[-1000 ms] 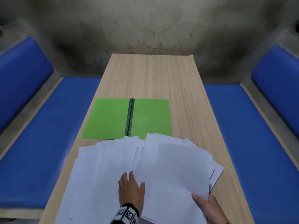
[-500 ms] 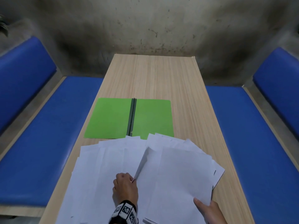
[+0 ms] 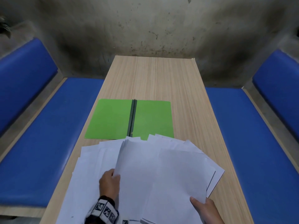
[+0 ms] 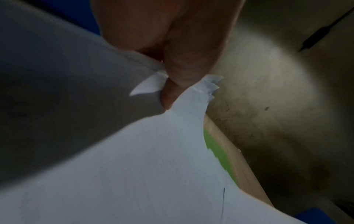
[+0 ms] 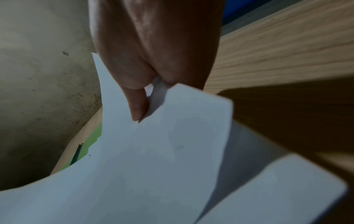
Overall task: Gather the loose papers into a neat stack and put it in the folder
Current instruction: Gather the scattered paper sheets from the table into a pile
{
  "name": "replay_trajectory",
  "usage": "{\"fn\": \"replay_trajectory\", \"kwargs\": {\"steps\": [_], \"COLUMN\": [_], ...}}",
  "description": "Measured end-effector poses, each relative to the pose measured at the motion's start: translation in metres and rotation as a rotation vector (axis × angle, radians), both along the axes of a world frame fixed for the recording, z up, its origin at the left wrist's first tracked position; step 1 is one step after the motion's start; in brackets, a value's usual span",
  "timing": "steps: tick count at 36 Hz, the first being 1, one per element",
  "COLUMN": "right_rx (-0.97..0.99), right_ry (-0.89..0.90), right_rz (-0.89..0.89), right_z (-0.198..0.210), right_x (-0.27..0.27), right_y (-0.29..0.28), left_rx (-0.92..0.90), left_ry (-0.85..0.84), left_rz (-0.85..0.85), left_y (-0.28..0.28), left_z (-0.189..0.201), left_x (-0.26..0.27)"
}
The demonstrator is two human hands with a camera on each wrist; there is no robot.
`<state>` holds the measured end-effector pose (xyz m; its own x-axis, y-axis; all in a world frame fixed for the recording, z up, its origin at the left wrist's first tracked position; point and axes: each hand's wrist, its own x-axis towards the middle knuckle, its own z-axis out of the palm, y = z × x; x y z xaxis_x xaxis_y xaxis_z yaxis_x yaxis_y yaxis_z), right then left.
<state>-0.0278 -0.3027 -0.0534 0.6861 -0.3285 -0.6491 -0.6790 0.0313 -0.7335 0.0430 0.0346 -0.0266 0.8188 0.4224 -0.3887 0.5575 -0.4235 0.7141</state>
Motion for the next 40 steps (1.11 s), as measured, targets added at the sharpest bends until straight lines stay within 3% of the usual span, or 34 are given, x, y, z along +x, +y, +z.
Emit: {"fn": "replay_trajectory", "kwargs": {"steps": [9,13,18,26,30,35,38,40], "right_rx": [-0.015,0.025,0.025,0.137,0.096,0.040,0.011,0.031], "right_ry": [-0.004,0.003,0.002,0.110,0.208,0.098,0.072,0.067], "right_rz": [0.044,0.042,0.062,0.004,0.039,0.036,0.006,-0.015], "right_z": [-0.002,0.000,0.000,-0.008,0.000,-0.007,-0.009,-0.008], "right_x": [0.007,0.008,0.010,0.011,0.013,0.009,0.007,0.006], "right_y": [0.007,0.014,0.018,0.019,0.023,0.034,0.036,0.035], "left_rx": [-0.095,-0.191,-0.317,-0.561,-0.170,-0.043,0.024,0.148], "left_ry": [-0.160,-0.196,-0.180,0.033,0.150,0.178,0.146,0.128], "left_rz": [-0.302,-0.295,-0.226,-0.087,-0.286,-0.467,-0.483,-0.383], "left_y": [0.063,0.070,0.051,-0.026,-0.053,-0.067,-0.058,-0.045], "left_z": [0.087,0.106,0.091,0.022,-0.007,-0.027,-0.030,-0.034], "left_x": [0.004,0.011,0.019,-0.001,-0.013,-0.025,-0.024,-0.022]}}
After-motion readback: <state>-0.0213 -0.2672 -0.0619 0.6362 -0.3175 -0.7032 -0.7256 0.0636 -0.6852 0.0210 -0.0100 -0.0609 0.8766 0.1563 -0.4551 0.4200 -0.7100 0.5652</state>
